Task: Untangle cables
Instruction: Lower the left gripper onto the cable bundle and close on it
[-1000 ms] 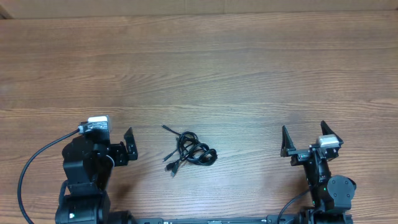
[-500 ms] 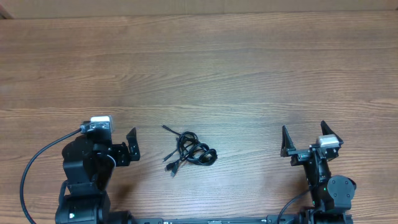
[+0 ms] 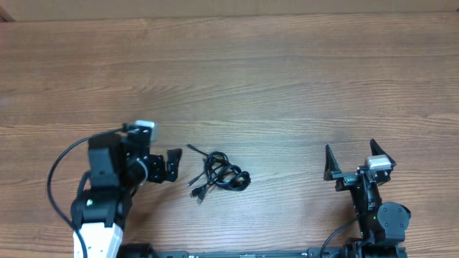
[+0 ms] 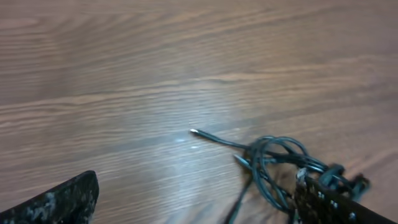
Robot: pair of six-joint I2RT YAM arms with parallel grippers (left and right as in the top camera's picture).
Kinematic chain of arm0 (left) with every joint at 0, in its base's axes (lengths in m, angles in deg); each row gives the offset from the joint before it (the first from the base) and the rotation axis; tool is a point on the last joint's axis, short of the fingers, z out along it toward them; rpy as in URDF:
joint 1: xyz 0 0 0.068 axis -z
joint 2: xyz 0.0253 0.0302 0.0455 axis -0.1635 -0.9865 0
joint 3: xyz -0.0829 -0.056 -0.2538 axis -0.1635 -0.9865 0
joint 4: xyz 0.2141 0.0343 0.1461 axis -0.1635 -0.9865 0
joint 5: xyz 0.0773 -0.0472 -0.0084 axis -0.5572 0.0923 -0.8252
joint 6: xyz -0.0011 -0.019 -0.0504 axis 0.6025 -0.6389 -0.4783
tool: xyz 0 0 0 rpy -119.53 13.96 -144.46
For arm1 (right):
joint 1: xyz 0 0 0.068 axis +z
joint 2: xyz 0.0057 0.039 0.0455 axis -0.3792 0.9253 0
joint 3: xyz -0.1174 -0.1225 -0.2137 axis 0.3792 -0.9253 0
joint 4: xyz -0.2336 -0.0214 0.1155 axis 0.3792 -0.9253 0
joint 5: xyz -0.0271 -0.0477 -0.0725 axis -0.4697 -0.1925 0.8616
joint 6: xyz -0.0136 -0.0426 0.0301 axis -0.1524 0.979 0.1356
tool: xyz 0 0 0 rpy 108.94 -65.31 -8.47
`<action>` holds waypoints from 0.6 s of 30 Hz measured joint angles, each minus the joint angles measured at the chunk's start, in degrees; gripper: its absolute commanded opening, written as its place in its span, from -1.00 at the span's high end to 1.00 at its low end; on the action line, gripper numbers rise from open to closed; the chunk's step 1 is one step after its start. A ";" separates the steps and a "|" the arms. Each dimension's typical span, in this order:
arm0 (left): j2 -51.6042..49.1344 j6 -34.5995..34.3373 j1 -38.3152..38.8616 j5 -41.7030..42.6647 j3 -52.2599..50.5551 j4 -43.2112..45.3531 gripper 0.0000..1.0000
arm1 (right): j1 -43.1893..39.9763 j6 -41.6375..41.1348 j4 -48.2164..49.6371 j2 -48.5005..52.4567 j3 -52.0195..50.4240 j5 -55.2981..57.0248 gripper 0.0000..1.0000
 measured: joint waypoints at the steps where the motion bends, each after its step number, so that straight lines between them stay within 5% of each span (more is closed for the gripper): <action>1: -2.10 0.55 2.25 0.31 1.81 -0.70 -0.99 | 0.02 -0.04 -0.02 0.00 0.00 0.00 -1.00; 10: -24.35 4.42 23.34 -2.82 21.57 -14.34 -1.00 | 0.02 -0.02 0.02 0.00 0.00 -0.02 -1.00; 18: -34.40 4.48 25.99 -3.80 23.47 -17.88 -0.99 | 0.02 0.00 0.00 0.00 0.00 0.00 -1.00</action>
